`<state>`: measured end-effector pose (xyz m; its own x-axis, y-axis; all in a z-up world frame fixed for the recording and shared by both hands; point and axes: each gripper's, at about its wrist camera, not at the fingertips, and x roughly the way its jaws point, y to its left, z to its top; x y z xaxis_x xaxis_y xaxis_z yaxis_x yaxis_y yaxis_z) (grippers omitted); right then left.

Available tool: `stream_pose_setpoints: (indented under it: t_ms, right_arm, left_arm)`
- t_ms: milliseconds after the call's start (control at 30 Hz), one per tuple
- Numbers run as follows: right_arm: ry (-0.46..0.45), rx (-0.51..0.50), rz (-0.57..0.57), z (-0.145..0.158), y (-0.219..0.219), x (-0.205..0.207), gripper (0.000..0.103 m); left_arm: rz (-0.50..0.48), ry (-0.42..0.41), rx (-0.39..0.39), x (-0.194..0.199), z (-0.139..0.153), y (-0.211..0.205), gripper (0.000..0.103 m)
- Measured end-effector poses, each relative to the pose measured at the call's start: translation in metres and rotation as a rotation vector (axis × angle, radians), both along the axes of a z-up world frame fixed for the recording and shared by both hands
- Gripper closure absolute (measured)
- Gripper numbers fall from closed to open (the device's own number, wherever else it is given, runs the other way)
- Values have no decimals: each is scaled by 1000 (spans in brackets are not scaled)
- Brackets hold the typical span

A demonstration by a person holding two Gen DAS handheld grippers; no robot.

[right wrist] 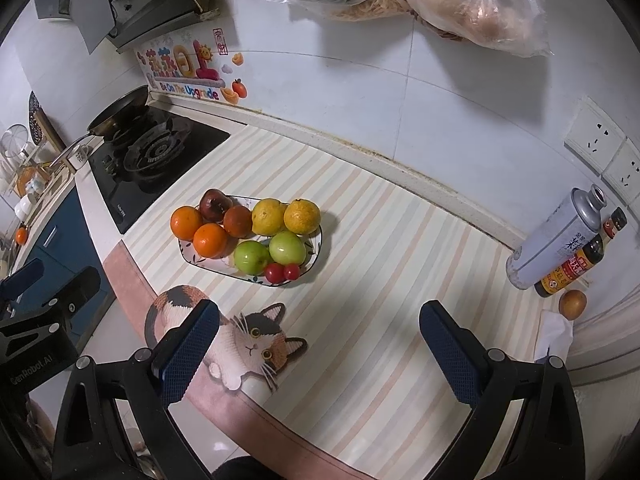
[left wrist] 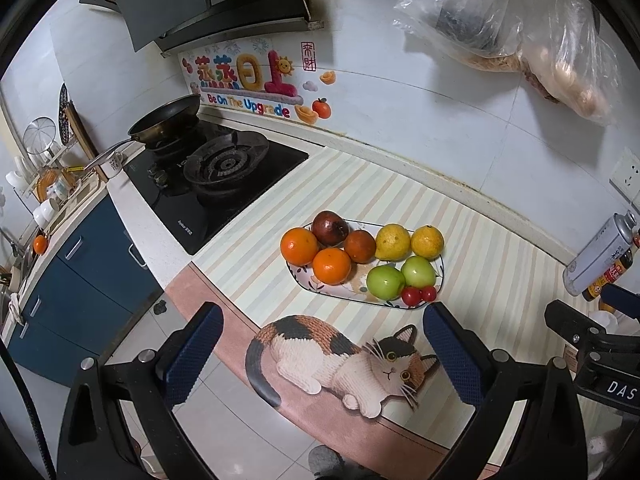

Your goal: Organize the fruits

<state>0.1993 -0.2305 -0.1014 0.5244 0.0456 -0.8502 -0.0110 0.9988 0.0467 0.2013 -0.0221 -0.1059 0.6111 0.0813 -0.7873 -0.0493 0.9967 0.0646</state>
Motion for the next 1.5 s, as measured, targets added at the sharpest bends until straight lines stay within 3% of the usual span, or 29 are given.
stream_pose_setpoints:
  t_ms: [1500]
  right_arm:
    - [-3,44,52,8,-5,-5,1]
  left_arm:
    - [-14,3,-1,-10,2,-1,1]
